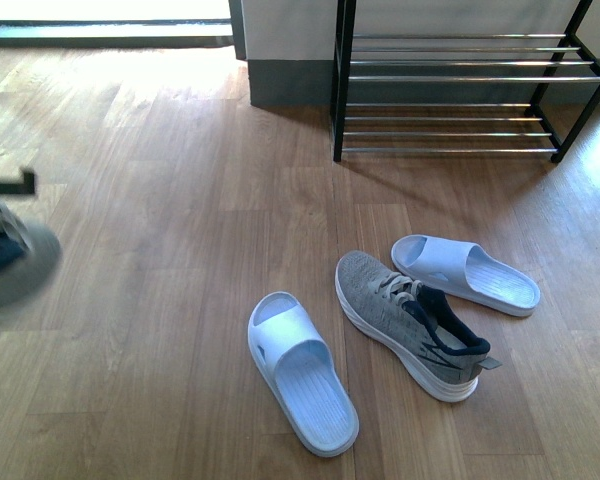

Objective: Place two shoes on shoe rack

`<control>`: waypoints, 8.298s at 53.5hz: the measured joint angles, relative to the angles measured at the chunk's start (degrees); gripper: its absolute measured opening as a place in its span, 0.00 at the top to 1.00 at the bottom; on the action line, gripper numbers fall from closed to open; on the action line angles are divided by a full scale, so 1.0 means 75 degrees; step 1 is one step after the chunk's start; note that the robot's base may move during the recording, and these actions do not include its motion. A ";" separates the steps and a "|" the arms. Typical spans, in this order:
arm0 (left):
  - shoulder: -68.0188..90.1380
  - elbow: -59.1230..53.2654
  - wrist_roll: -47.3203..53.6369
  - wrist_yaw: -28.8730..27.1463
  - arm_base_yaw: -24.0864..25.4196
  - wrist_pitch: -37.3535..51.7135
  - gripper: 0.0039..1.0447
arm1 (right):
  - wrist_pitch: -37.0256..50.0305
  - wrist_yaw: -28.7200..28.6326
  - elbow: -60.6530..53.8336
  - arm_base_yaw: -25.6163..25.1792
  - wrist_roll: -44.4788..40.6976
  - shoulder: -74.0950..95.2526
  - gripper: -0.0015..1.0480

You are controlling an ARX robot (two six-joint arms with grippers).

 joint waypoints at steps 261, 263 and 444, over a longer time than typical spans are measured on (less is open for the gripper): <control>-0.9311 -0.2675 0.0379 -0.3622 -0.1629 -0.3258 0.99 | 0.2028 -0.1387 0.1722 -0.0455 -0.2906 0.5126 0.99; -0.9311 -0.2675 0.0379 -0.3622 -0.1629 -0.3258 0.99 | 0.2020 -0.1408 0.1693 -0.0455 -0.2900 0.5129 0.99; -0.9279 -0.2693 0.0379 -0.3649 -0.1620 -0.3270 0.99 | 0.2014 -0.1396 0.1661 -0.0420 -0.2815 0.5126 0.99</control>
